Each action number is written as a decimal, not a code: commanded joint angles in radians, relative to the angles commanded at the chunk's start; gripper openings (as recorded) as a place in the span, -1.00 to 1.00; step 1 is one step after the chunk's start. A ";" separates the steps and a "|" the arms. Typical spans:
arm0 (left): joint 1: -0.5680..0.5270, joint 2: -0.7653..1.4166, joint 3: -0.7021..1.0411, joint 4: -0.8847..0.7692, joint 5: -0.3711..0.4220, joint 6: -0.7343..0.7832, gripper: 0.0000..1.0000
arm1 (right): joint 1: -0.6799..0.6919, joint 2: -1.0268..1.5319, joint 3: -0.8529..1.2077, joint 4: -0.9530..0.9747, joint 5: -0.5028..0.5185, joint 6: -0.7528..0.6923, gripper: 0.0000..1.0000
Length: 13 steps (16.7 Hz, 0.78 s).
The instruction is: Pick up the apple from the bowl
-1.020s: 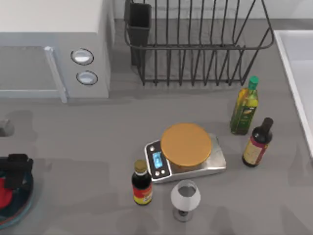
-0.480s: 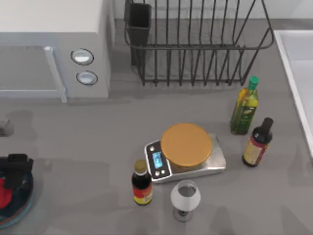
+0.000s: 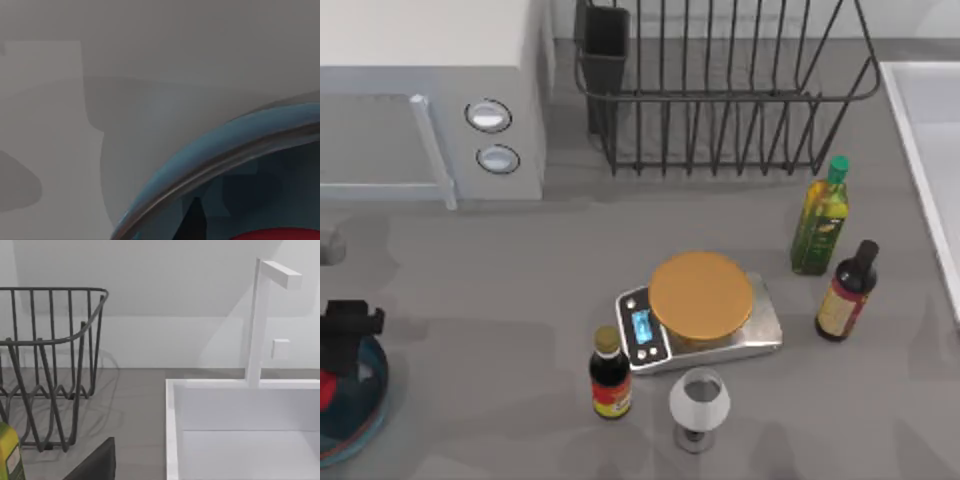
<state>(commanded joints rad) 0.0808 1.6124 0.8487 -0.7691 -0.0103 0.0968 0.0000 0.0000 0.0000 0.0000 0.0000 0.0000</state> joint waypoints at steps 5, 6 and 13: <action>-0.004 0.000 0.309 -0.322 0.000 -0.004 -1.00 | 0.000 0.000 0.000 0.000 0.000 0.000 1.00; -0.005 -0.004 0.389 -0.412 0.000 -0.005 -1.00 | 0.000 0.000 0.000 0.000 0.000 0.000 1.00; -0.013 -0.055 0.841 -0.903 -0.001 -0.014 -1.00 | 0.000 0.000 0.000 0.000 0.000 0.000 1.00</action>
<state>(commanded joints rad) 0.0681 1.5573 1.6895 -1.6722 -0.0109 0.0832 0.0000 0.0000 0.0000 0.0000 0.0000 0.0000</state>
